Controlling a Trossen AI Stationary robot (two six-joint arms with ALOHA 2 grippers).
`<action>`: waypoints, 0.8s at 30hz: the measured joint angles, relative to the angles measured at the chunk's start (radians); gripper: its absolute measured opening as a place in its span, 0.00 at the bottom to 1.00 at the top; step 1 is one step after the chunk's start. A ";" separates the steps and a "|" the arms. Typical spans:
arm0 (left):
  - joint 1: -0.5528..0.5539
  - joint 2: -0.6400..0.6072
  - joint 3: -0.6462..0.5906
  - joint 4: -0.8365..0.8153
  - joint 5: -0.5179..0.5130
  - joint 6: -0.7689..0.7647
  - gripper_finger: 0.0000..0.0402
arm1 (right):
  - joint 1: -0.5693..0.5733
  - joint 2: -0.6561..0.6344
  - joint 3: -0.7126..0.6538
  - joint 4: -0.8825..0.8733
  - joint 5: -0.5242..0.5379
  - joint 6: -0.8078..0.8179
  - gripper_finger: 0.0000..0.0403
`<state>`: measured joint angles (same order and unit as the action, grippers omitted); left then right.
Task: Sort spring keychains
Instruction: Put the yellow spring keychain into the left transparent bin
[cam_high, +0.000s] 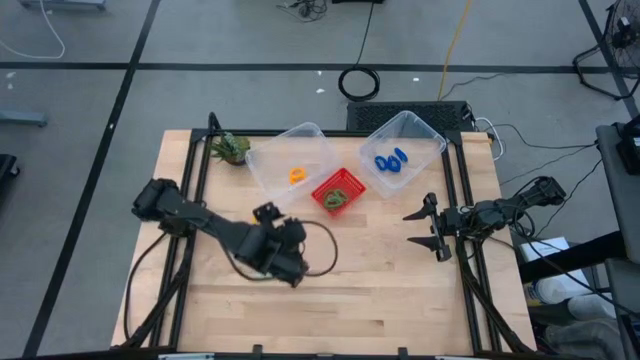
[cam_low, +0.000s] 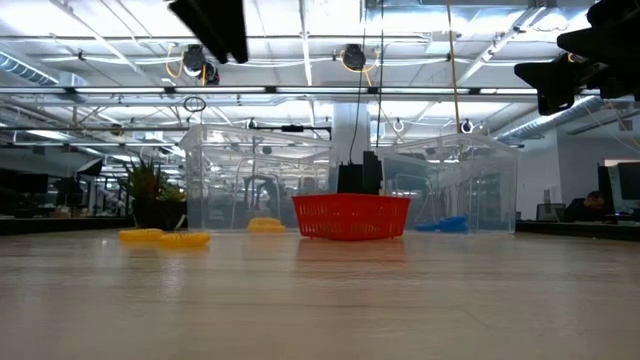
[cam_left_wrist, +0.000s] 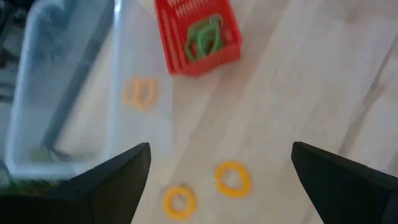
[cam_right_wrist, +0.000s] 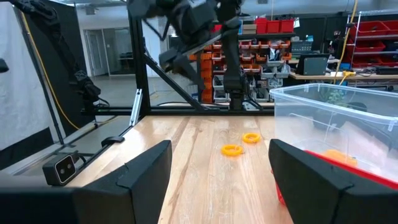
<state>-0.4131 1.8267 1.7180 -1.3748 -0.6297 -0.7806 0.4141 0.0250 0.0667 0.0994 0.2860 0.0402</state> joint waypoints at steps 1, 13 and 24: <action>-0.013 0.000 -0.018 -0.001 0.003 -0.038 0.99 | 0.000 0.000 0.000 0.000 0.000 0.000 0.64; -0.065 -0.014 -0.206 0.001 0.148 -0.404 0.99 | 0.000 0.000 0.000 0.000 0.000 0.000 0.64; -0.043 -0.210 -0.500 0.154 0.359 -0.287 0.99 | 0.000 0.000 0.000 0.001 0.000 0.000 0.64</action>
<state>-0.4562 1.6165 1.2177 -1.2211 -0.2703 -1.0674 0.4141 0.0246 0.0667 0.0999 0.2861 0.0402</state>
